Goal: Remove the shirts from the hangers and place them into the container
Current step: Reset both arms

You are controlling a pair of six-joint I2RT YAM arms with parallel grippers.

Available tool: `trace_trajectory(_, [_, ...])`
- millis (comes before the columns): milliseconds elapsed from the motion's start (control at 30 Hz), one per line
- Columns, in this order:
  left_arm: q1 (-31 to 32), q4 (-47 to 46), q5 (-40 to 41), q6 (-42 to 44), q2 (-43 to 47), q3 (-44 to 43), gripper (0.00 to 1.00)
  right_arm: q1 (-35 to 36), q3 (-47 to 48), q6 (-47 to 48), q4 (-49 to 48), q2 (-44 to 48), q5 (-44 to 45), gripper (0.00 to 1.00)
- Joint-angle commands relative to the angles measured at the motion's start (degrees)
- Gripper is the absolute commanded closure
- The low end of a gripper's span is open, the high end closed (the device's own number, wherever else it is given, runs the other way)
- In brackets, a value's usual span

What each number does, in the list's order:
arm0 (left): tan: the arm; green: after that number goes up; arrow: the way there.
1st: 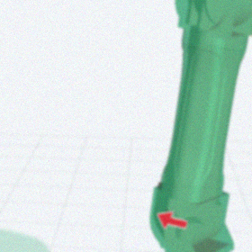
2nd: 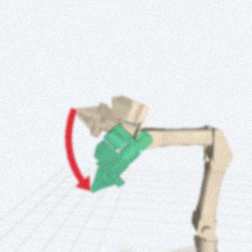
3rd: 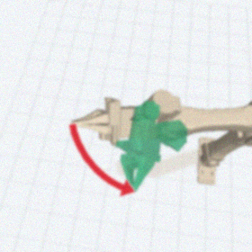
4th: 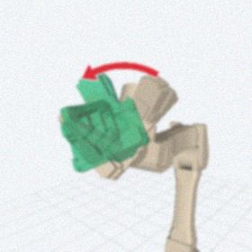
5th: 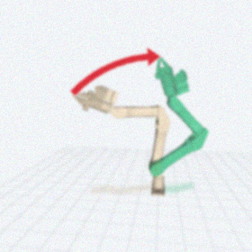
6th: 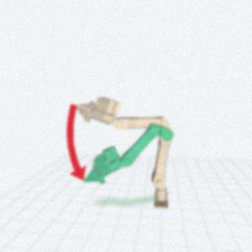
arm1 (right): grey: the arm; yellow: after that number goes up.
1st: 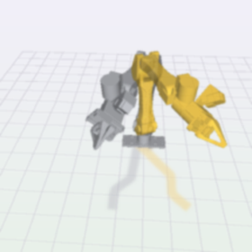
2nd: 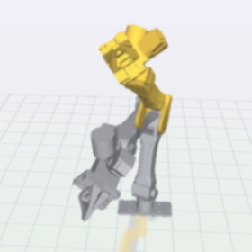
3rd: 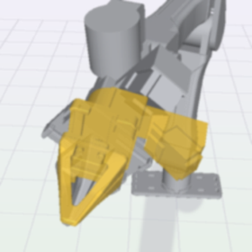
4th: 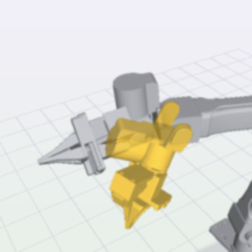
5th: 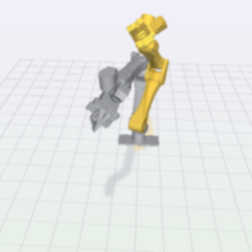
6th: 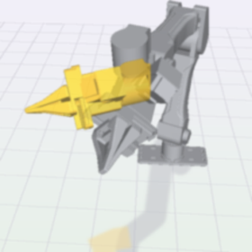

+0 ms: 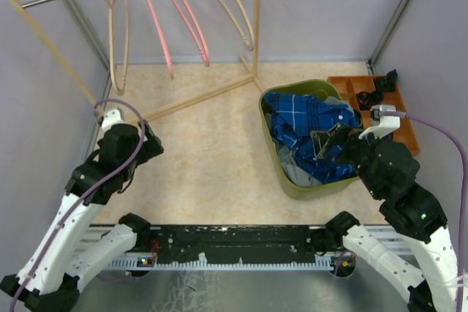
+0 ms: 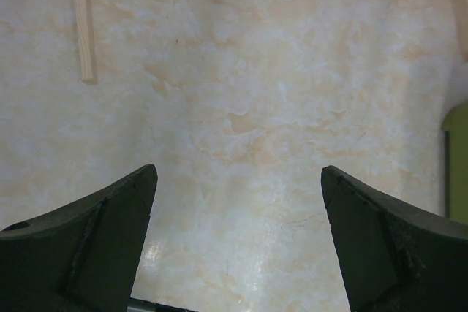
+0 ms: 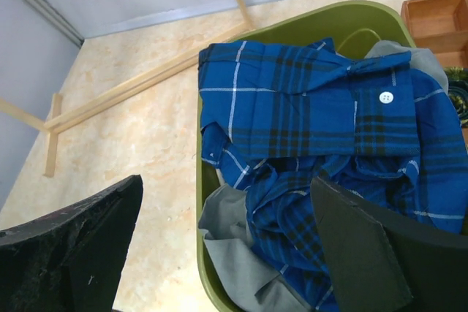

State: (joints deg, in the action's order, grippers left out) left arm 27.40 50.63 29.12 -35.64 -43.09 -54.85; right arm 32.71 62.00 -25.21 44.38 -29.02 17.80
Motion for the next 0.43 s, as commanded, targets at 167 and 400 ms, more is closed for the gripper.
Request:
trace_trajectory(167, [-0.7,1.0,-3.5,4.3,6.8,-12.7,0.01,-0.4,7.2,4.8,-0.8,-0.5,-2.0,0.02])
trace_trajectory(400, [-0.7,0.8,-4.2,4.2,7.4,-13.1,0.01,-0.4,6.0,4.4,-0.1,0.0,-2.4,0.02])
